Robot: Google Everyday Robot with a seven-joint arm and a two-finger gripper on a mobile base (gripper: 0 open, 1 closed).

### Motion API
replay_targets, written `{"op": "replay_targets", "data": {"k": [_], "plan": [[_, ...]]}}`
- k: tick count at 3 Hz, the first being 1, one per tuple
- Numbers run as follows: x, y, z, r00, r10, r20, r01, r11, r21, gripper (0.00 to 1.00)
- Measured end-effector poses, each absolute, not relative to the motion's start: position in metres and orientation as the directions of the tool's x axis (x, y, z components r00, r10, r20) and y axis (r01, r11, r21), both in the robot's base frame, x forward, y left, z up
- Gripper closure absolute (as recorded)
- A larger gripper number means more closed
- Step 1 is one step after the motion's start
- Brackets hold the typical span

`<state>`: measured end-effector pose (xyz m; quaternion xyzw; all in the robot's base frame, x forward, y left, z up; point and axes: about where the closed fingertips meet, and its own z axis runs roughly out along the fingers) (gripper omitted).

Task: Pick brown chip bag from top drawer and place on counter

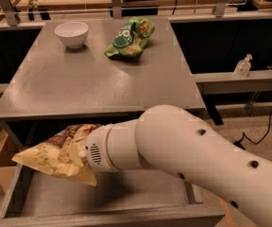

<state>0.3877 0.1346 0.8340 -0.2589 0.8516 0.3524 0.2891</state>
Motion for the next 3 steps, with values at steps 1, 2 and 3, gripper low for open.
{"op": "replay_targets", "data": {"k": [1,2,3], "plan": [[0.390,0.109,0.851,-0.687,-0.192,-0.701,-0.608,0.680,0.410,1.00],[0.394,0.075,0.877,-0.656,-0.139,-0.742,-0.558,0.751,0.353,1.00],[0.396,0.044,0.904,-0.621,-0.108,-0.777,-0.508,0.810,0.293,1.00]]}}
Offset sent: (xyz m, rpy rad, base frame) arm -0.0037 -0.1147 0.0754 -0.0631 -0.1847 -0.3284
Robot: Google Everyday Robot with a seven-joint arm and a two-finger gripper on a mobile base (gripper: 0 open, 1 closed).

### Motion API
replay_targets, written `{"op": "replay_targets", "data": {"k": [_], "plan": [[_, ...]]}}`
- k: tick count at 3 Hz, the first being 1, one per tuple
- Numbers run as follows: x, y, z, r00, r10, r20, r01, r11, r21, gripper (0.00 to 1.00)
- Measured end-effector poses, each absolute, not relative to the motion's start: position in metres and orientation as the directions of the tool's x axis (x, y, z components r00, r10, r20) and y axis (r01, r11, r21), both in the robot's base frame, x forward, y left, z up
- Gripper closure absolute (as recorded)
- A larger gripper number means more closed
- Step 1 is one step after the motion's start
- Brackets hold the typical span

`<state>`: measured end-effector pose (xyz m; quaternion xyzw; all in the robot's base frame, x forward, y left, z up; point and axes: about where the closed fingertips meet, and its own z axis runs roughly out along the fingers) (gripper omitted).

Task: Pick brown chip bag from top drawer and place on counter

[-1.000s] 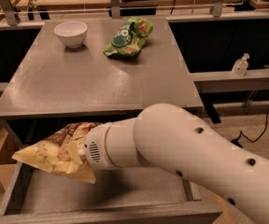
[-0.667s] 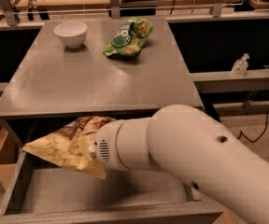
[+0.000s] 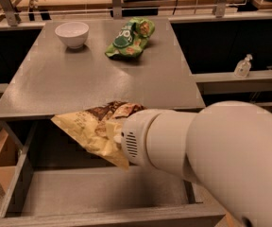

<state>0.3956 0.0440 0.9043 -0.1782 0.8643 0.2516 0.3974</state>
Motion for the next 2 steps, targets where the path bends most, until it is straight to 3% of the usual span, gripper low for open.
{"op": "replay_targets", "data": {"k": [2], "plan": [[0.394,-0.016,0.934,-0.581,-0.063,-0.811,-0.424,0.875,0.236,1.00]]}}
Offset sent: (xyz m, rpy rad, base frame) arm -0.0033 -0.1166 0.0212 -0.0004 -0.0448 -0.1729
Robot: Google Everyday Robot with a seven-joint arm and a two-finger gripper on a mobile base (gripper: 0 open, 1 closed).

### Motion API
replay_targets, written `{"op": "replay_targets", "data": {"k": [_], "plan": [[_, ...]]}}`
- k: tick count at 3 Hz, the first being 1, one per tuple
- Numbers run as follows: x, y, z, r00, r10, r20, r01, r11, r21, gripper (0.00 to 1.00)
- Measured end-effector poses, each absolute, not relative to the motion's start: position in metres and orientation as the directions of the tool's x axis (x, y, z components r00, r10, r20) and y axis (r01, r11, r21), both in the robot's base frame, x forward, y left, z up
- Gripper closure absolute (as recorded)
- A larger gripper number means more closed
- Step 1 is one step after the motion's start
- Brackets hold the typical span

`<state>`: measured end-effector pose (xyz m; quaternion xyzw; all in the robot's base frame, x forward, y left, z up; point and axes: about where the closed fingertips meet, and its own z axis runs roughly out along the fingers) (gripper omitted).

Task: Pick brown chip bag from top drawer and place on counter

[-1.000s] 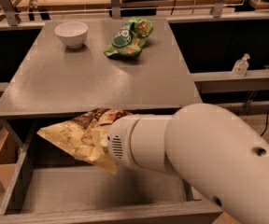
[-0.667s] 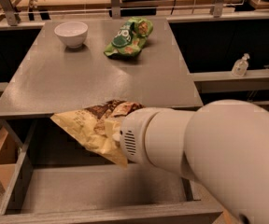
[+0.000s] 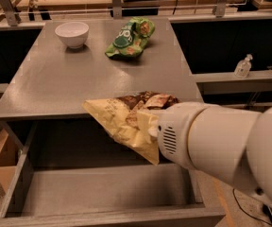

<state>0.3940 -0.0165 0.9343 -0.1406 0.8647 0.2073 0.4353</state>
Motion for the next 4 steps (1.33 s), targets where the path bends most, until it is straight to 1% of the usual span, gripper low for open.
{"op": "replay_targets", "data": {"k": [1,2,3,4], "plan": [[0.404,-0.042,0.940,-0.563,-0.049,-0.825,-0.416,0.879,0.232,1.00],[0.417,-0.058,0.950,-0.540,-0.056,-0.840,-0.424,0.880,0.214,1.00],[0.433,-0.064,0.964,-0.506,-0.080,-0.859,-0.443,0.878,0.180,1.00],[0.445,-0.053,0.984,-0.467,-0.135,-0.874,-0.480,0.868,0.123,1.00]]}}
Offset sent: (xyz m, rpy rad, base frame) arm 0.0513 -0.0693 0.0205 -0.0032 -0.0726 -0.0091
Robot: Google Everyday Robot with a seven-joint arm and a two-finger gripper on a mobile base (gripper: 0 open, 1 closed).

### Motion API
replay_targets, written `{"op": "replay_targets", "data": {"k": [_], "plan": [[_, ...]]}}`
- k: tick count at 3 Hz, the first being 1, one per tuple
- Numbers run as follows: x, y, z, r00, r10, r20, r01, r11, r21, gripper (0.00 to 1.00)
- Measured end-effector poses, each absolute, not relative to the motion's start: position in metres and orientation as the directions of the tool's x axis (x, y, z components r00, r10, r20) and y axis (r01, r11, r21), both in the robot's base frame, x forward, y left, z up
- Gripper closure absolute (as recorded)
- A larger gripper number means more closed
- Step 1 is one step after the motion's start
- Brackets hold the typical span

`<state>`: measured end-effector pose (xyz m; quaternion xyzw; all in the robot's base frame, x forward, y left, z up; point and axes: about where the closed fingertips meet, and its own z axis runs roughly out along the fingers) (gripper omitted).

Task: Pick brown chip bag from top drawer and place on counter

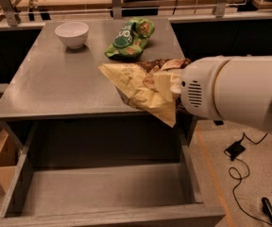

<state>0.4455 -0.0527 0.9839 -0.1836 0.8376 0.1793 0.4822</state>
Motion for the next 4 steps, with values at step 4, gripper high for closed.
{"op": "replay_targets", "data": {"k": [4], "plan": [[0.537,-0.008,0.963,-0.499,-0.242,-0.832,-0.567,0.817,0.103,1.00]]}}
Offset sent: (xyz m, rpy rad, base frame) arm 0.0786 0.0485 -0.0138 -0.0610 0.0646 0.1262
